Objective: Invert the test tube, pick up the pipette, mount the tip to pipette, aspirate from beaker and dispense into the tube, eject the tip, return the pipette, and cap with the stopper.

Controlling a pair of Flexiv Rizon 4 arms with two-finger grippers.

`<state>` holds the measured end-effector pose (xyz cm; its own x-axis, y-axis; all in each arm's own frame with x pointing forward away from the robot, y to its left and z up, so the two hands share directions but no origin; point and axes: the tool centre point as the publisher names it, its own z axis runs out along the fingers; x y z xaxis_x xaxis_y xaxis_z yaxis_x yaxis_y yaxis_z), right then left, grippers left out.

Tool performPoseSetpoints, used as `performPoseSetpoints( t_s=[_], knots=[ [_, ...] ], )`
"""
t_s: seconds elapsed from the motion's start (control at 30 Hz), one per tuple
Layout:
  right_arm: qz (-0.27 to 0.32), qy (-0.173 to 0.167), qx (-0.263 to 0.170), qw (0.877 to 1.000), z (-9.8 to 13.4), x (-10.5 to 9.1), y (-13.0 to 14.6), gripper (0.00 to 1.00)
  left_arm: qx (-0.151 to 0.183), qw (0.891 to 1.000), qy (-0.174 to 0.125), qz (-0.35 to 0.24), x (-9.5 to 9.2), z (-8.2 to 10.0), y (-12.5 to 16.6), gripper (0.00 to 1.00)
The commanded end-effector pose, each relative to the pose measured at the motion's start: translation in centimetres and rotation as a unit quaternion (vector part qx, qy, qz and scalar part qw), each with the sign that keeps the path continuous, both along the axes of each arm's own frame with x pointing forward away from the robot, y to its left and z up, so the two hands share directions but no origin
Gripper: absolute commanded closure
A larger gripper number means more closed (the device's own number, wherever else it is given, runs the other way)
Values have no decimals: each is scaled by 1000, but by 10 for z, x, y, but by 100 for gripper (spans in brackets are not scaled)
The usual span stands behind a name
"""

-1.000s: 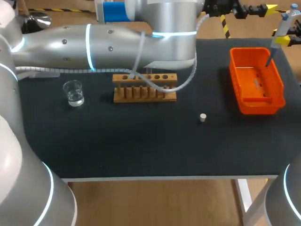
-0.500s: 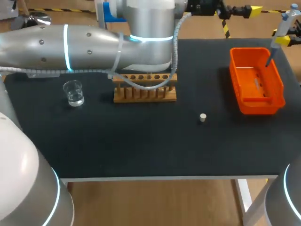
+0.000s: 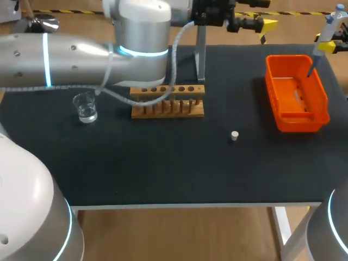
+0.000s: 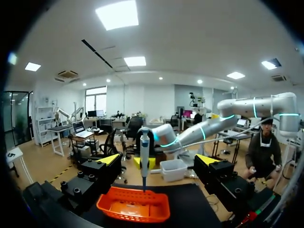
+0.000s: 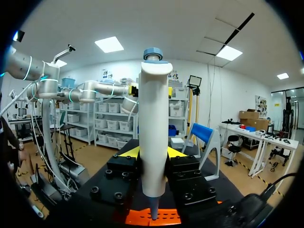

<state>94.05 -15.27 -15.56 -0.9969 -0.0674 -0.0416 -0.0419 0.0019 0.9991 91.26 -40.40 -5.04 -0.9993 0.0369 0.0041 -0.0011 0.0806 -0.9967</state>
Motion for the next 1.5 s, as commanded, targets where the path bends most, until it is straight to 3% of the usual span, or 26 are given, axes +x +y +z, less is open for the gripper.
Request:
performPoseSetpoints(
  t_s=[0.03,0.43,0.73,1.5],
  knots=[
    [0,0,-2,1000,1,0,-1,100,-15,999,-9,44,-19,-8,25,0],
    [0,0,-2,1000,1,0,-1,100,-28,996,-11,88,-42,-35,63,0],
    [0,0,-2,1000,1,0,-1,100,-24,995,-3,94,-48,-51,85,0],
    [0,0,-2,1000,1,0,-1,100,-6,997,9,70,-55,-64,108,0]
  ],
)
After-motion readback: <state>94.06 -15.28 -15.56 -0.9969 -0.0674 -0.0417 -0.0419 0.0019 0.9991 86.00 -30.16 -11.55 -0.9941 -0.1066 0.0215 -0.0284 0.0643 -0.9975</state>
